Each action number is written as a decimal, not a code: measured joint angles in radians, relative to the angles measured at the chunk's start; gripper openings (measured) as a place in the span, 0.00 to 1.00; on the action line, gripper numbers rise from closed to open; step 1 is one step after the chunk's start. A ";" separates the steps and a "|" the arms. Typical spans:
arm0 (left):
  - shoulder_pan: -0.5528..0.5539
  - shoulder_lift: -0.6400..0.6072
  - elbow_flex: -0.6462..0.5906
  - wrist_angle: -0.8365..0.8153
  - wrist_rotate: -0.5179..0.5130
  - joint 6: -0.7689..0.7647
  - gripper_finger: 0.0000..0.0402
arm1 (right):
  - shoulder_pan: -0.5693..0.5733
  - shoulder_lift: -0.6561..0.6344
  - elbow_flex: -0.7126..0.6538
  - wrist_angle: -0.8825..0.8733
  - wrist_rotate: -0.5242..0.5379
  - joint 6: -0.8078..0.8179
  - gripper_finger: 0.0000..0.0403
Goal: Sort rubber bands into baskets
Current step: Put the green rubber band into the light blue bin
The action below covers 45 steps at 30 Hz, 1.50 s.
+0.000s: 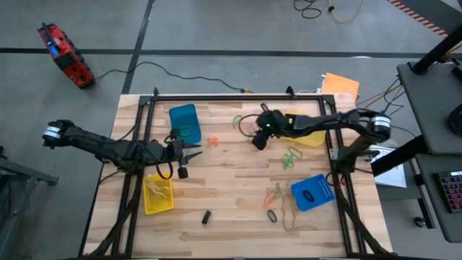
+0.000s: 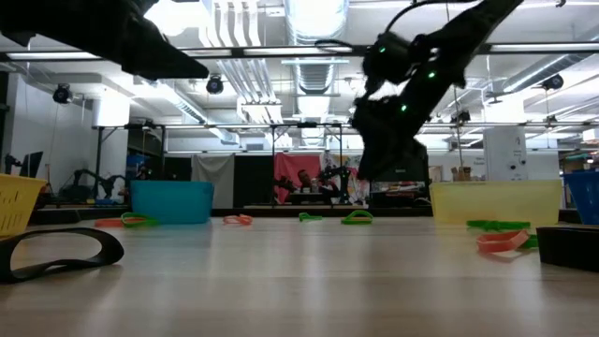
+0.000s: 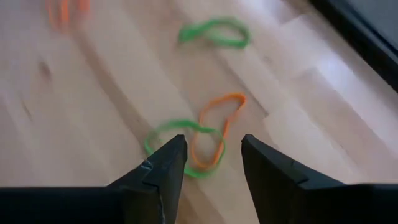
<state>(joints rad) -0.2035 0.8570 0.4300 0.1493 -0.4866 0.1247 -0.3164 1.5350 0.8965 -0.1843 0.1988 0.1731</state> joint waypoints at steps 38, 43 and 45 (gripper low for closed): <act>0.000 0.008 0.000 0.000 0.000 -0.035 0.21 | -0.041 0.163 0.176 -0.208 -0.043 -0.214 0.02; 0.000 0.008 0.000 0.000 0.000 -0.077 0.21 | 0.018 0.096 0.174 -0.199 -0.040 -0.196 0.02; 0.000 0.011 0.000 0.002 0.001 -0.100 0.21 | 0.060 0.082 0.172 -0.169 -0.040 -0.202 0.02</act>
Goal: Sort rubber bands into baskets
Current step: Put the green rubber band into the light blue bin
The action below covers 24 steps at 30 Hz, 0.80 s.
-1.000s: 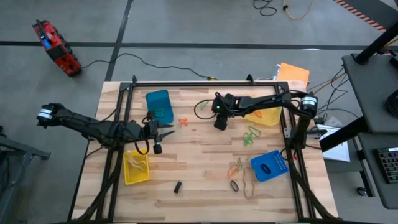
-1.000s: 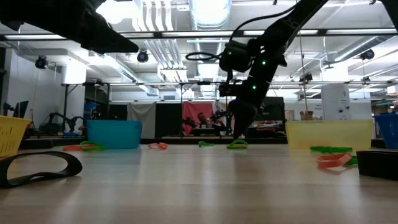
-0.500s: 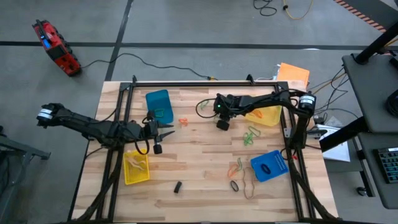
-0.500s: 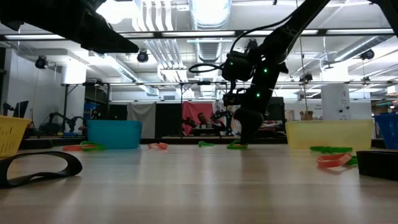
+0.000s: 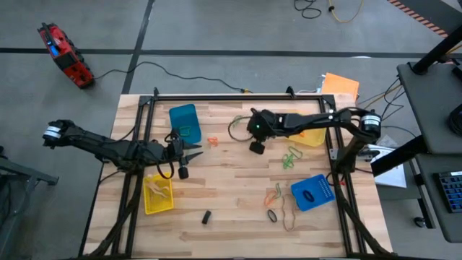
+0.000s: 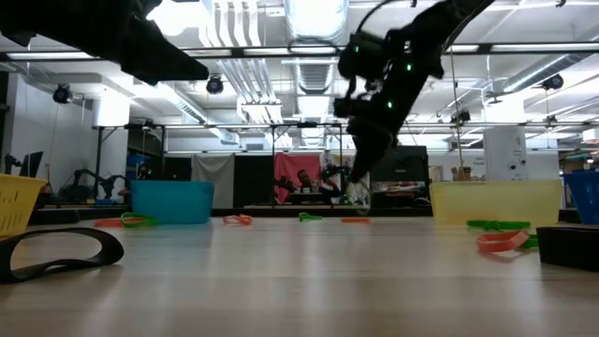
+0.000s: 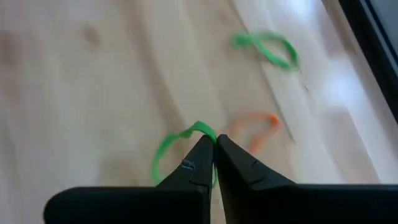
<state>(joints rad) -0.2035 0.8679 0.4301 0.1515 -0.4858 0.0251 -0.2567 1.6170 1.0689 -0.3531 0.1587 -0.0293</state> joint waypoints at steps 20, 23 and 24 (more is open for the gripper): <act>0.004 0.296 -0.001 0.283 0.078 -0.058 0.50 | 0.287 -0.004 -0.005 0.572 0.138 -0.262 0.02; 0.005 0.329 -0.001 0.324 0.078 -0.057 0.51 | 0.287 -0.004 -0.005 0.593 0.138 -0.291 0.02; 0.006 0.337 -0.001 0.336 0.078 -0.057 0.51 | 0.287 -0.004 -0.005 0.602 0.136 -0.300 0.02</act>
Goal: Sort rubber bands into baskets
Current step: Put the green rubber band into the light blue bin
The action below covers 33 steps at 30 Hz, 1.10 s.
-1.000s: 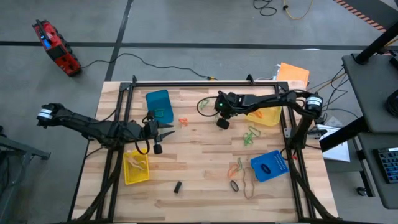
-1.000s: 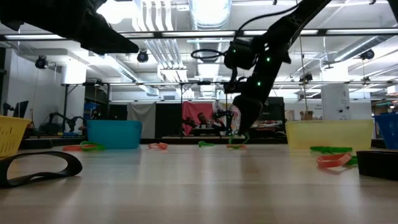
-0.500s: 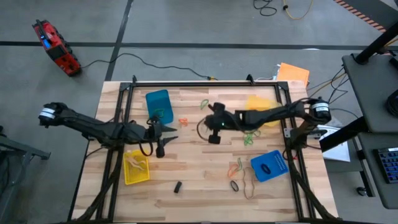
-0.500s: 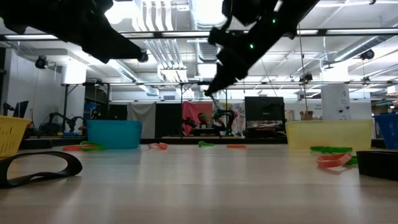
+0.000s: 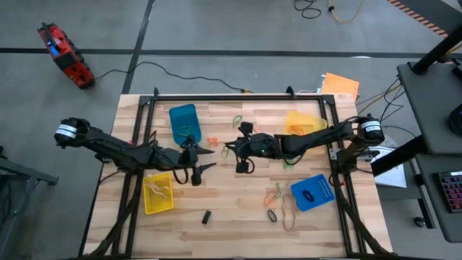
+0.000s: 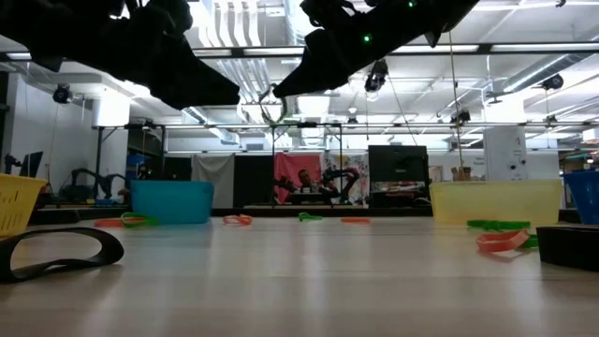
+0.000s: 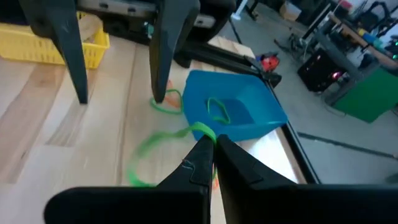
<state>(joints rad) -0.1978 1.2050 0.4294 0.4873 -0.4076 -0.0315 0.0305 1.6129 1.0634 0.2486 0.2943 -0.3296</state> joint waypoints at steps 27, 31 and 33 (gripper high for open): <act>0.073 0.228 0.084 0.234 0.112 0.108 0.36 | 0.007 0.009 0.000 0.100 -0.014 -0.108 0.02; 0.073 0.226 0.080 0.227 0.112 0.122 0.12 | 0.007 0.009 0.000 0.101 -0.012 -0.108 0.02; 0.074 0.214 0.071 0.221 0.112 0.121 0.03 | 0.006 0.009 0.000 0.100 -0.009 -0.094 0.02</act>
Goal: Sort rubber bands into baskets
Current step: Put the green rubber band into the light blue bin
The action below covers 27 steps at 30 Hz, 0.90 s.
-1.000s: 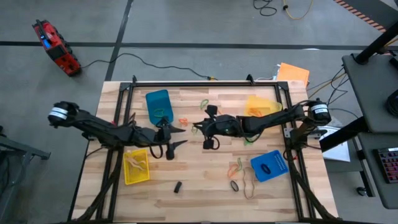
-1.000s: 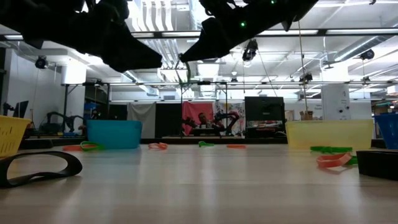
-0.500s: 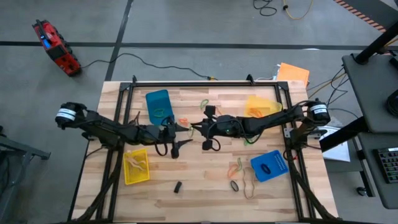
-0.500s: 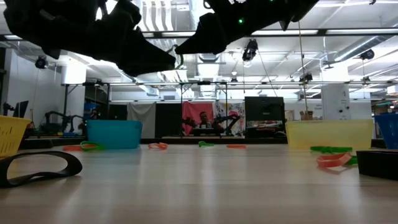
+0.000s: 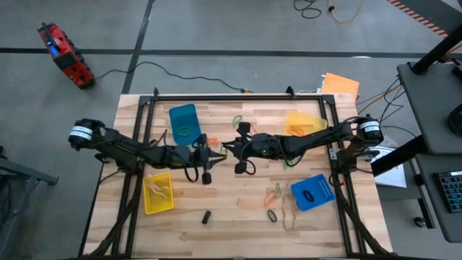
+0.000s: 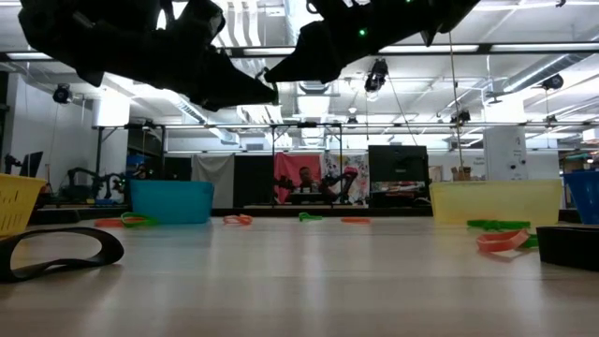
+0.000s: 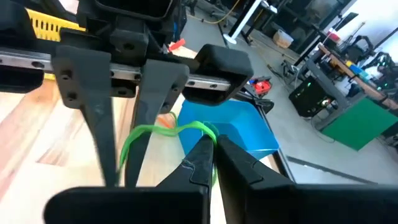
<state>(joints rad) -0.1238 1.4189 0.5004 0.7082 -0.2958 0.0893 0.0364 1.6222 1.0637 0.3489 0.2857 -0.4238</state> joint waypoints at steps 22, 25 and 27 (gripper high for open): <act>0.095 -0.258 -0.009 -0.465 -0.191 -0.077 0.00 | -0.049 -0.031 0.009 -0.136 0.108 0.215 0.42; 0.196 -0.335 0.011 -0.665 -0.192 -0.109 0.00 | -0.064 -0.031 0.009 -0.159 0.108 0.254 0.44; 0.284 -0.374 0.033 -0.801 -0.192 -0.130 0.00 | -0.072 -0.031 0.009 -0.176 0.108 0.276 0.45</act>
<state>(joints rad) 0.1601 1.0447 0.5337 -0.0929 -0.4881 -0.0403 -0.0355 1.5909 1.0725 0.1727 0.3939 -0.1477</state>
